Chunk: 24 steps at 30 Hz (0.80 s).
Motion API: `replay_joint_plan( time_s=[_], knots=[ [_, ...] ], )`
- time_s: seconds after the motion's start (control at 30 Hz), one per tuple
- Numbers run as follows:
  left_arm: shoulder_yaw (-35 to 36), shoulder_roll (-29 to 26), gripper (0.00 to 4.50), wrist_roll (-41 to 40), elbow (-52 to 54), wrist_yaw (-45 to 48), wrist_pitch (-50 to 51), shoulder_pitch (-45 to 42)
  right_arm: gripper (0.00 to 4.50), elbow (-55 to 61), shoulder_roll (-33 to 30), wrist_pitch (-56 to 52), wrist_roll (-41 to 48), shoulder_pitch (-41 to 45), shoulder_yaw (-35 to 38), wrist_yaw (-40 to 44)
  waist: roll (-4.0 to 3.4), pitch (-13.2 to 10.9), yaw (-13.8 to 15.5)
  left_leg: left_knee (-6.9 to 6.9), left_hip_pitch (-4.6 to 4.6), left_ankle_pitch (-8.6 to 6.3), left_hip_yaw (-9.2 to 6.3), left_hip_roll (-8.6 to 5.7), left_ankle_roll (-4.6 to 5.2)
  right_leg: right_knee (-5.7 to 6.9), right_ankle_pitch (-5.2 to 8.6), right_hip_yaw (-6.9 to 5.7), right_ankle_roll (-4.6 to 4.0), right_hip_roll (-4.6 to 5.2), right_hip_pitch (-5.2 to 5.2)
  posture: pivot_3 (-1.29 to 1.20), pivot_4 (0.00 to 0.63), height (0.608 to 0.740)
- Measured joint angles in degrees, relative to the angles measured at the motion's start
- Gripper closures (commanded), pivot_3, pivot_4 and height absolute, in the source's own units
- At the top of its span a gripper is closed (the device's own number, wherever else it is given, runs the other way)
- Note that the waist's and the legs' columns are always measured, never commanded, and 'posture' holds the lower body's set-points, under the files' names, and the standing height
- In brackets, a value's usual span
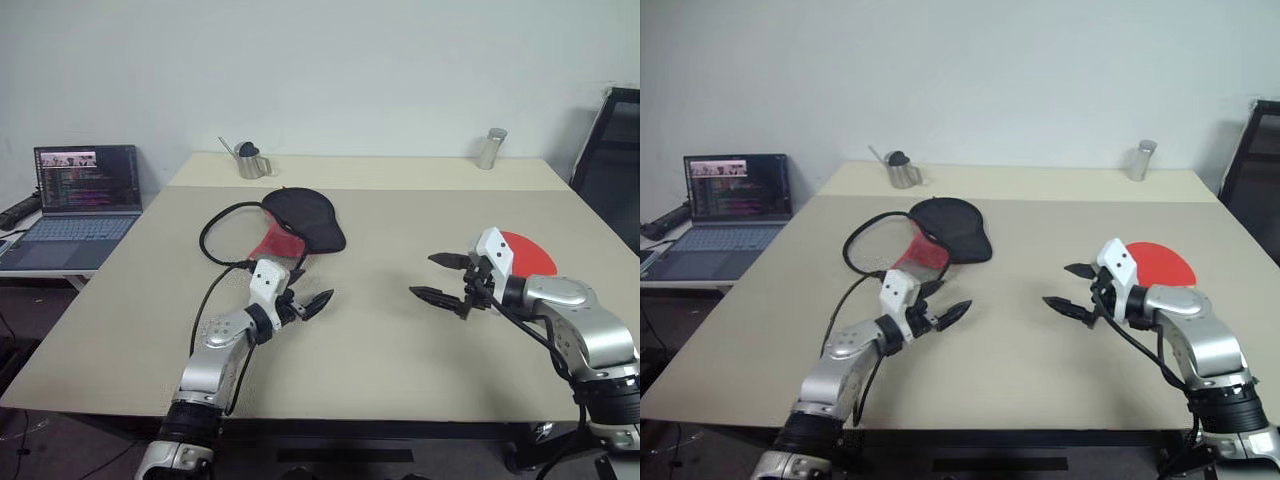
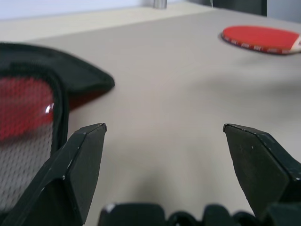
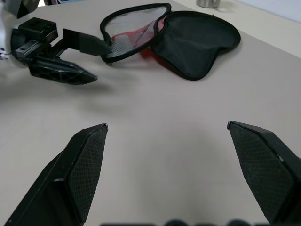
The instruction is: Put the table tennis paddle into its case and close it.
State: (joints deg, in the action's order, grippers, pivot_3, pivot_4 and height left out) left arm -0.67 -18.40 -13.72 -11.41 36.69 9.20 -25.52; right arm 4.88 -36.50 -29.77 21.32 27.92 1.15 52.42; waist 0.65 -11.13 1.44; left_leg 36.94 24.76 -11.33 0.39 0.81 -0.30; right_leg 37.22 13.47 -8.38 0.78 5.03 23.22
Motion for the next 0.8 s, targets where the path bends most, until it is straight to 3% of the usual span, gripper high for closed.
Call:
replay_joint_plan(
  time_s=[0.4,0.8],
  knots=[
    [2.16,-0.82,0.13,6.61,2.59,-11.68,-1.87,1.16,0.01,7.84,-1.46,-8.31,8.19,1.95,0.38,1.23,0.0,0.0,-0.03,0.03,-0.01,0.0,-0.14,0.01,0.0,0.01,-0.04,0.04,0.01,0.0,0.0,0.0,0.15,0.74],
    [1.91,3.1,0.13,12.21,-21.82,-18.62,-6.39,-14.94,0.01,7.9,-1.64,-8.14,8.21,1.47,0.75,-0.17,0.07,-0.03,0.02,0.01,0.03,0.0,0.07,-0.05,0.01,-0.05,-0.07,-0.01,0.07,0.02,-0.01,0.0,0.15,0.74]
  ],
)
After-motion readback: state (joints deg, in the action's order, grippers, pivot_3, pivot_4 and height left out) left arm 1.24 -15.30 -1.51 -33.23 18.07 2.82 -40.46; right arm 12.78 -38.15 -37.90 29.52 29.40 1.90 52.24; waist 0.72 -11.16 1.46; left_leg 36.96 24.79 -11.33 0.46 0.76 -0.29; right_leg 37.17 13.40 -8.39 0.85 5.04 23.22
